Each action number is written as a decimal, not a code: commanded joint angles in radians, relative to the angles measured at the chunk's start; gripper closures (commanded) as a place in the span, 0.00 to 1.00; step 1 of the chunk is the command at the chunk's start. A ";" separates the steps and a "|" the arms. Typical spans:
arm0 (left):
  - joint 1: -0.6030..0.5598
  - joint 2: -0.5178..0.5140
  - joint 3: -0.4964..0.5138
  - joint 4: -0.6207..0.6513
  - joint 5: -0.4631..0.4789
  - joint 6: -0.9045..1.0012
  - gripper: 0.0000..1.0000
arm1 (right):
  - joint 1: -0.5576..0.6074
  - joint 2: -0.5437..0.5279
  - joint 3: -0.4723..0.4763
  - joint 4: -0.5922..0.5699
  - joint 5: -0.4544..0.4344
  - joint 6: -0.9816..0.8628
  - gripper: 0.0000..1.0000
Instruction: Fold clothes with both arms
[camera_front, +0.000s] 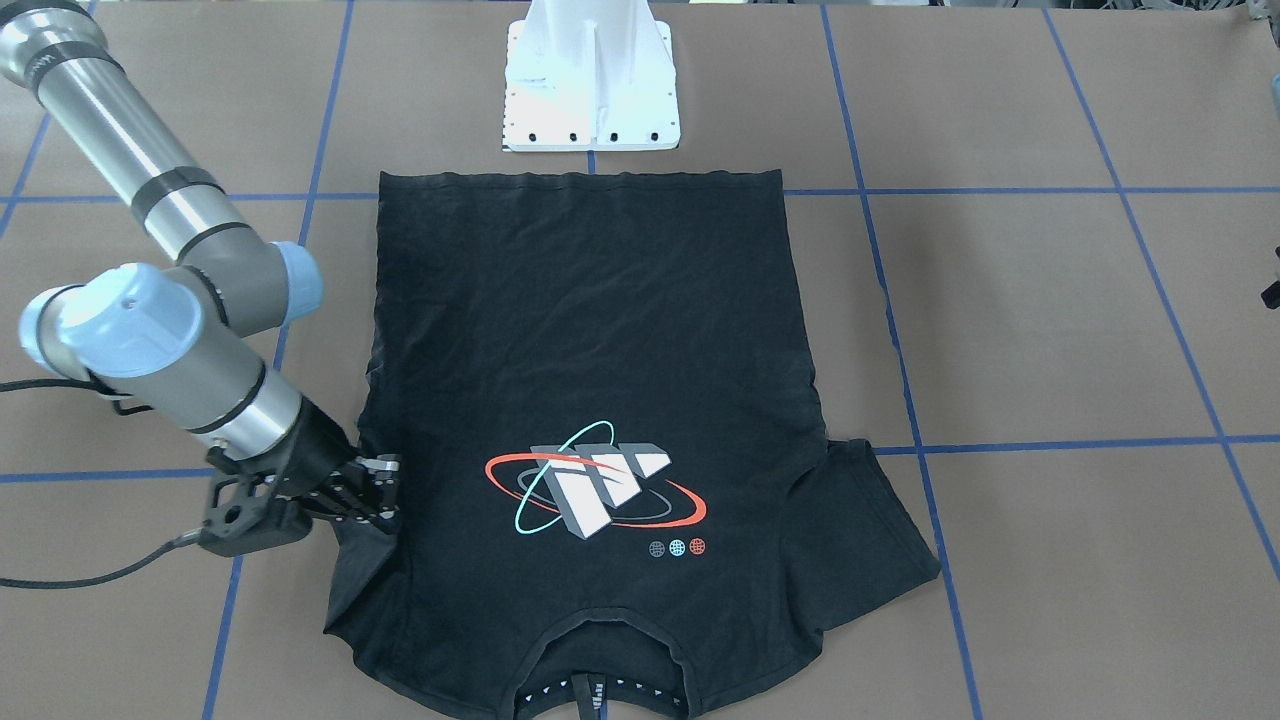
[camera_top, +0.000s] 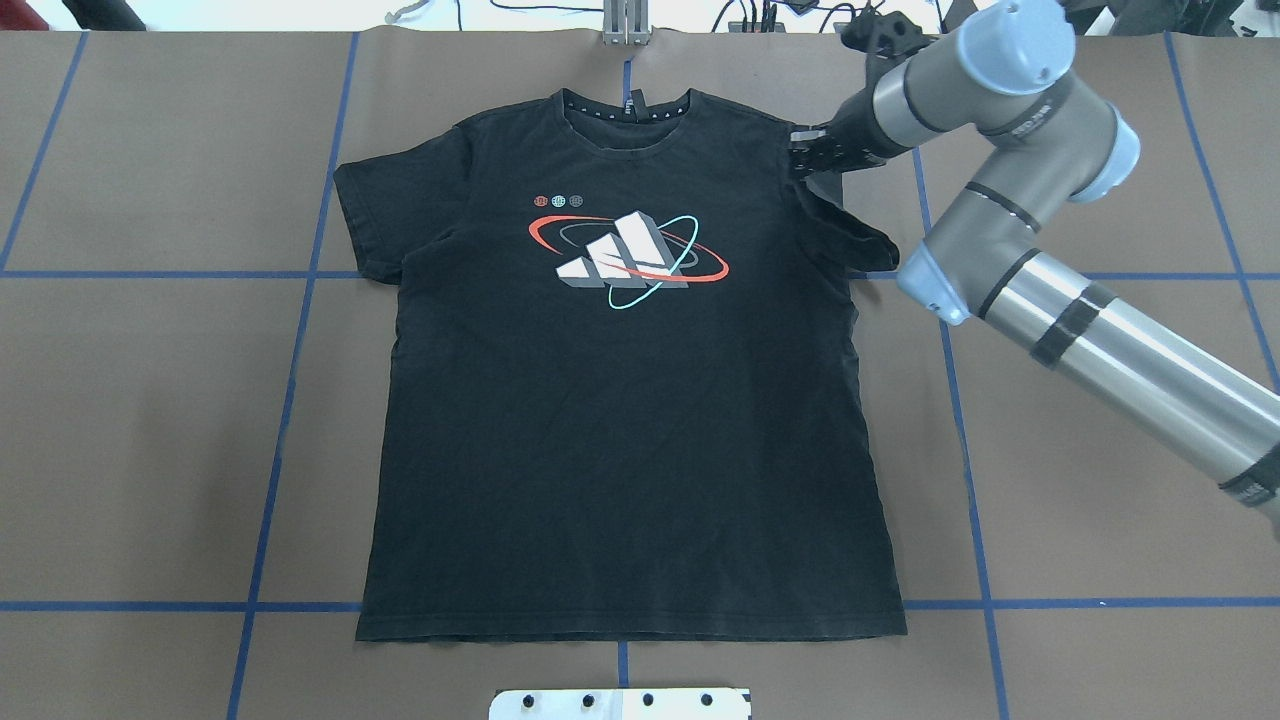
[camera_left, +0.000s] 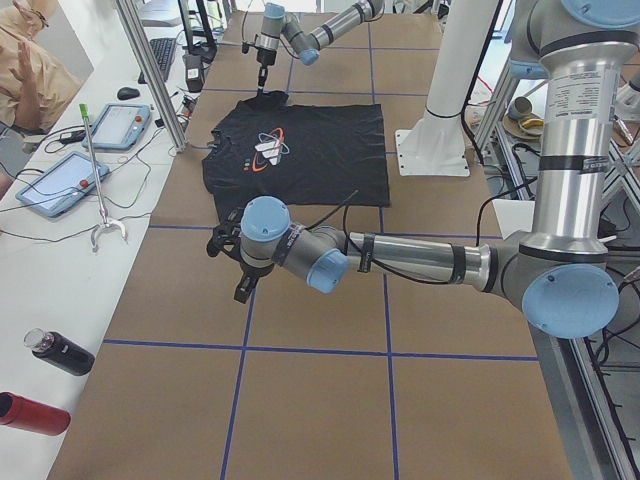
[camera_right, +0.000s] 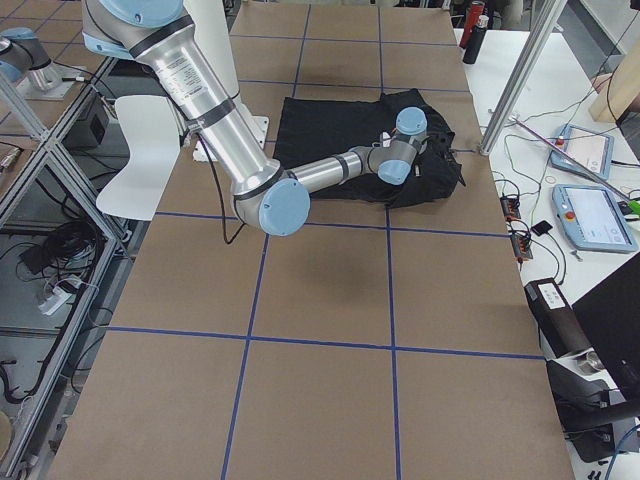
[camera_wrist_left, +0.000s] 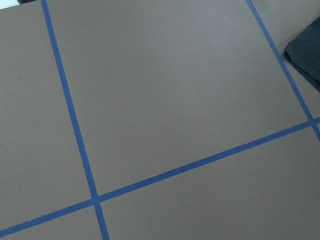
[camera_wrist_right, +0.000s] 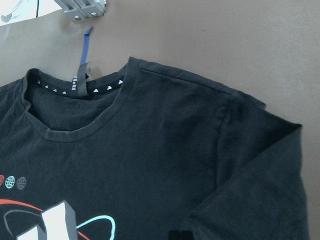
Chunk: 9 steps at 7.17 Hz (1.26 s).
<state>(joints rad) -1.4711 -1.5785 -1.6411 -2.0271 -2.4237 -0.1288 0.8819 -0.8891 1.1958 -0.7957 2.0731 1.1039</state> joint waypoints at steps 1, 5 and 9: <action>0.000 0.000 0.003 -0.001 0.000 0.000 0.01 | -0.046 0.047 -0.019 -0.062 -0.067 0.019 1.00; 0.002 0.000 0.003 -0.001 -0.002 0.000 0.01 | -0.106 0.143 -0.142 -0.065 -0.171 0.062 1.00; 0.005 -0.005 0.003 -0.007 -0.002 0.000 0.01 | -0.129 0.163 -0.192 -0.069 -0.223 0.079 0.06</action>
<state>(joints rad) -1.4685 -1.5797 -1.6383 -2.0293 -2.4252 -0.1289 0.7580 -0.7358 1.0208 -0.8623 1.8638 1.1693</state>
